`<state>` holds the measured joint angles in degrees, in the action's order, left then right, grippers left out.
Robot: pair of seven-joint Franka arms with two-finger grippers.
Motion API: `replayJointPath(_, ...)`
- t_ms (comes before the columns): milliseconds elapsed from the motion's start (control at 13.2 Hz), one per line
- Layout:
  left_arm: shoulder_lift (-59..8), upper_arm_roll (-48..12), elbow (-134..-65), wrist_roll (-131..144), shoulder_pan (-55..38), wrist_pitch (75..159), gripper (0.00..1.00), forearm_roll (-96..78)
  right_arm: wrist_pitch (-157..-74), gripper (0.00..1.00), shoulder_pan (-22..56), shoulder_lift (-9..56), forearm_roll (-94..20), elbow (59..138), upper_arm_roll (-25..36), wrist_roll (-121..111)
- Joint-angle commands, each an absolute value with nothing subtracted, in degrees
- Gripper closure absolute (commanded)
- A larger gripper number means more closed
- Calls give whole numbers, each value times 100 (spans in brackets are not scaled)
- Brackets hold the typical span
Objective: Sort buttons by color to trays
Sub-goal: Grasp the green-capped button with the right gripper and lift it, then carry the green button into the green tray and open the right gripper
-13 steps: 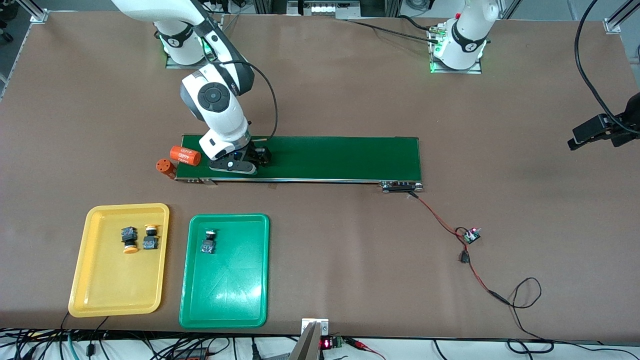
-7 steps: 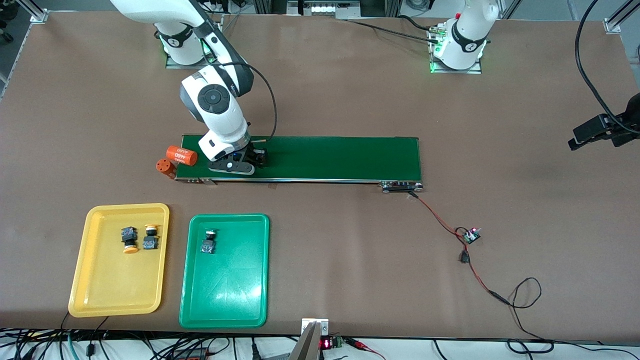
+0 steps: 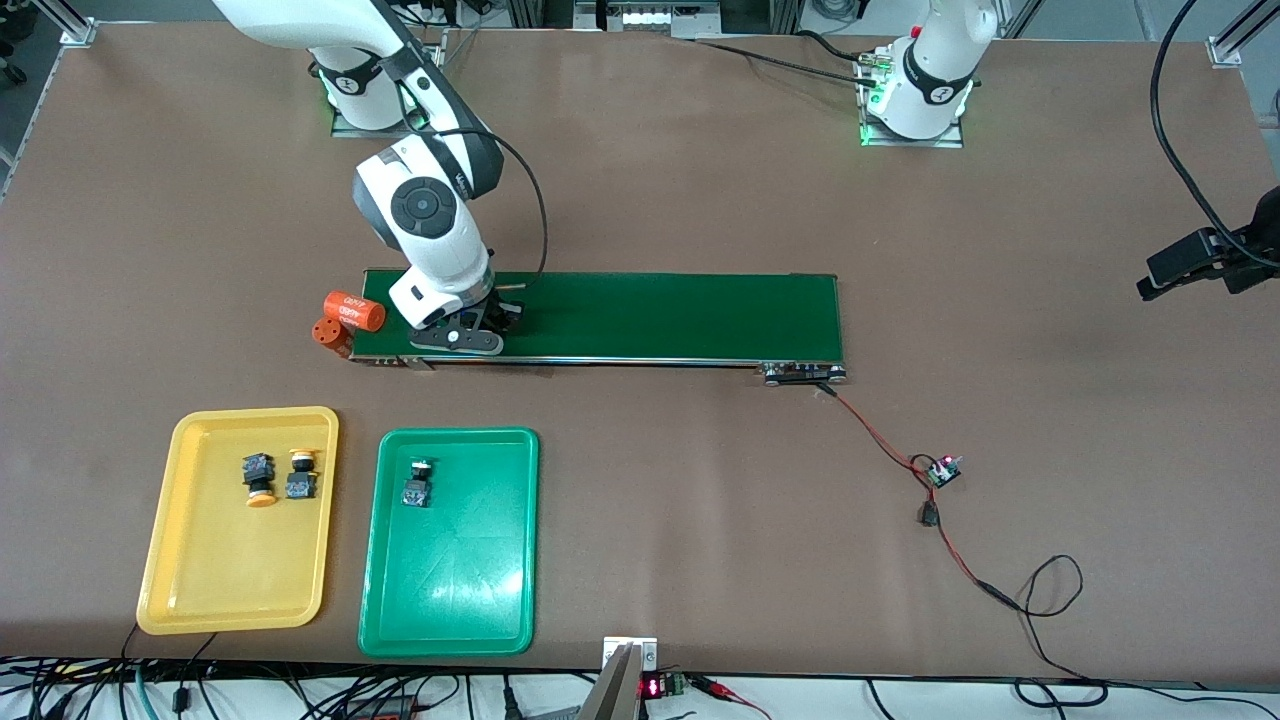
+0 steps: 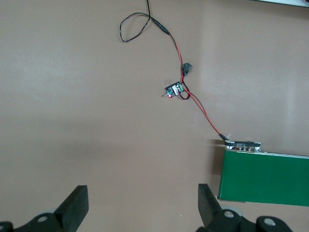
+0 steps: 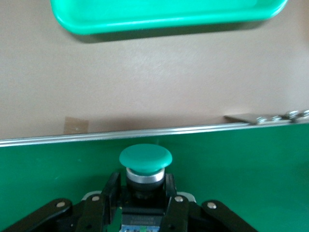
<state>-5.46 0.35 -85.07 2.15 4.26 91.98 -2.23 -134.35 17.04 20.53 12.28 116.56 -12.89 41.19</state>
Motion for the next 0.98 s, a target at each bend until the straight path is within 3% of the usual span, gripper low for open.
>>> replayJointPath(0, -501, 35, -8508, 193, 431, 9202, 0, -176, -12491, 100, 1574, 1864, 1283, 10997, -1310, 3387)
replayJointPath(379, -501, 53, -8508, 193, 439, 9193, 0, -176, -12366, 98, 1117, 1705, 1257, 10284, -1310, 1655)
replayJointPath(909, -501, 53, -8508, 193, 439, 9176, 0, -176, -14833, 97, 809, 2880, 1275, 9916, -1187, 327)
